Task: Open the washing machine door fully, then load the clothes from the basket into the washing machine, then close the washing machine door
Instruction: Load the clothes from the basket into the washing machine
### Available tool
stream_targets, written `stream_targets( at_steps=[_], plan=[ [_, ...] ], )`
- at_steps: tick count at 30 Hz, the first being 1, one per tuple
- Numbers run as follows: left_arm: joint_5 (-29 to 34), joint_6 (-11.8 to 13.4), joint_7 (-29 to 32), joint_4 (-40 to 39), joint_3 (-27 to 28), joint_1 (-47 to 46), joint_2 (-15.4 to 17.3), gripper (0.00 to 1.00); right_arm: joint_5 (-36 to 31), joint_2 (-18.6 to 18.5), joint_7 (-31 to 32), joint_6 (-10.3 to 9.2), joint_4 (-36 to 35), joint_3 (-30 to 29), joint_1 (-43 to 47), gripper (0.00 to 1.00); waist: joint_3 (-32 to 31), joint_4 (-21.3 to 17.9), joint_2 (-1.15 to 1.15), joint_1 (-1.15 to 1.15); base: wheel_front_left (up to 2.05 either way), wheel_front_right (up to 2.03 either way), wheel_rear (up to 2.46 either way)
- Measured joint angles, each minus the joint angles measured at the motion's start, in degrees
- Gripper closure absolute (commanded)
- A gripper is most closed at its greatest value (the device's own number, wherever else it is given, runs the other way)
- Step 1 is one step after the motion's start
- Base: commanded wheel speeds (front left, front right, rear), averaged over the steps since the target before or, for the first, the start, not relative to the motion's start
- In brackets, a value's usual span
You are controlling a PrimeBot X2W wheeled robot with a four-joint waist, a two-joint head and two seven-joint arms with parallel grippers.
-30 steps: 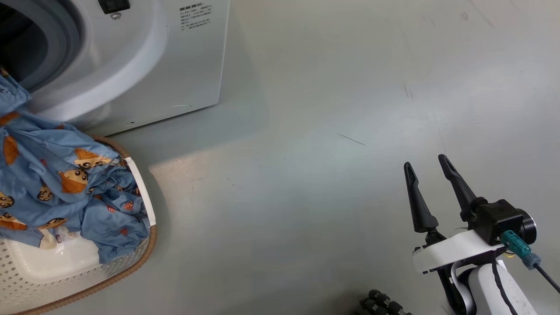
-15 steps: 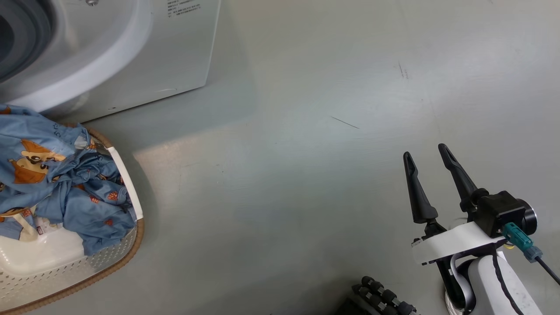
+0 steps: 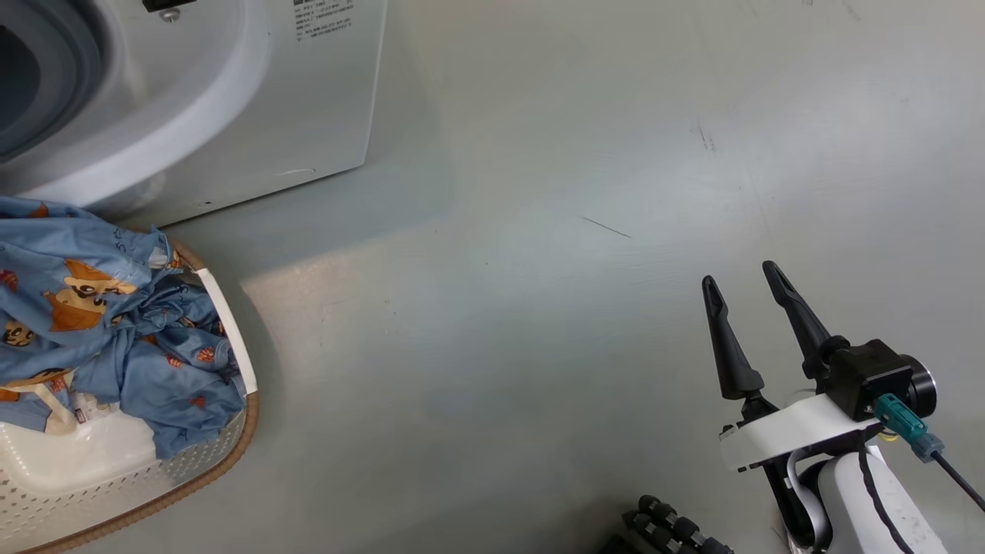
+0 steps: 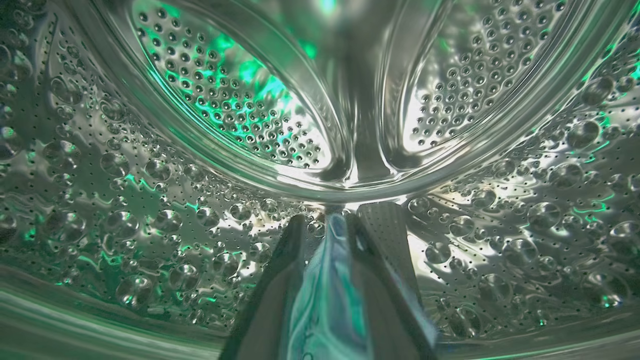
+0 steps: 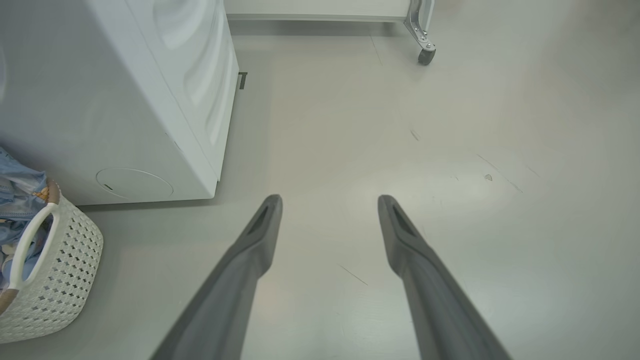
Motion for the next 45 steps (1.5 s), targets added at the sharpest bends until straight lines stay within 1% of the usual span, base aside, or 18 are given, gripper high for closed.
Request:
stream_targets(
  at_steps=[1, 2, 3, 10, 22, 28, 33, 39, 41, 45],
  plan=[
    [0.04, 0.25, 0.45, 0.52, -0.21, -0.01, 0.0, 0.52, 0.0, -0.02, 0.0, 0.0, 0.02, -0.01, 0.0, 0.0, -0.25, 0.01, 0.0, 0.0, 0.0, 0.0, 0.0],
    [0.19, 0.46, 0.9, 1.11, -0.49, -0.03, 0.0, 0.28, 0.0, -0.08, 0.0, 0.0, 0.02, -0.07, 0.0, 0.0, -0.48, 0.03, 0.0, 0.0, 0.0, 0.0, 0.0],
    [0.19, 0.47, 1.33, 1.78, -0.67, -0.04, -0.03, 0.0, 0.0, -0.14, 0.0, 0.0, 0.02, -0.11, 0.0, 0.0, -0.7, 0.06, 0.0, 0.0, 0.0, 0.0, 0.0],
    [0.13, 1.48, 2.66, 4.75, -0.58, -0.51, -1.52, 0.0, 0.44, -0.13, 0.0, 0.0, 0.19, -0.77, 0.01, 0.0, -1.99, 0.64, 0.0, 0.0, 0.0, 0.0, 0.0],
    [0.05, 1.49, 2.2, 7.61, -1.42, -1.14, -5.02, 0.0, 0.44, -0.09, 0.0, 0.0, 0.56, -1.45, 0.01, 0.0, -4.73, 3.01, 0.0, 0.0, 0.0, 0.0, 0.0],
    [-0.07, 1.46, 0.3, 8.09, -2.53, -1.1, -8.67, 0.0, 0.44, -0.37, 0.0, 0.0, 0.57, -2.81, -0.05, 0.0, -5.74, 5.12, 0.0, 0.0, 0.0, 0.0, 0.0],
    [-0.41, 0.87, -2.14, 9.07, -3.01, -0.49, -11.24, 0.0, 0.44, -0.45, 0.0, 0.0, 0.7, -3.53, -0.73, 0.0, -6.88, 7.52, 0.0, 0.0, 0.0, 0.0, 0.0],
    [-1.11, -0.21, -4.22, 9.37, -3.54, 2.31, -14.6, 0.0, 0.44, -1.33, 0.0, 0.0, 0.85, -5.06, -0.96, 0.0, -8.28, 10.07, 0.0, 0.0, 0.0, 0.0, 0.0],
    [-1.27, -0.81, -4.78, 9.44, -3.78, 3.26, -15.24, 0.0, 0.43, -1.41, 0.0, 0.0, 0.84, -5.27, -0.96, 0.0, -8.7, 10.94, 0.0, -0.01, 0.0, 0.0, 0.0],
    [-1.81, -1.21, -6.44, 9.35, -3.71, 4.82, -15.66, 0.0, 0.41, -1.54, 0.0, 0.0, 0.79, -5.82, -0.96, 0.0, -9.41, 12.64, 0.0, -0.01, 0.0, 0.0, 0.0]
  ],
)
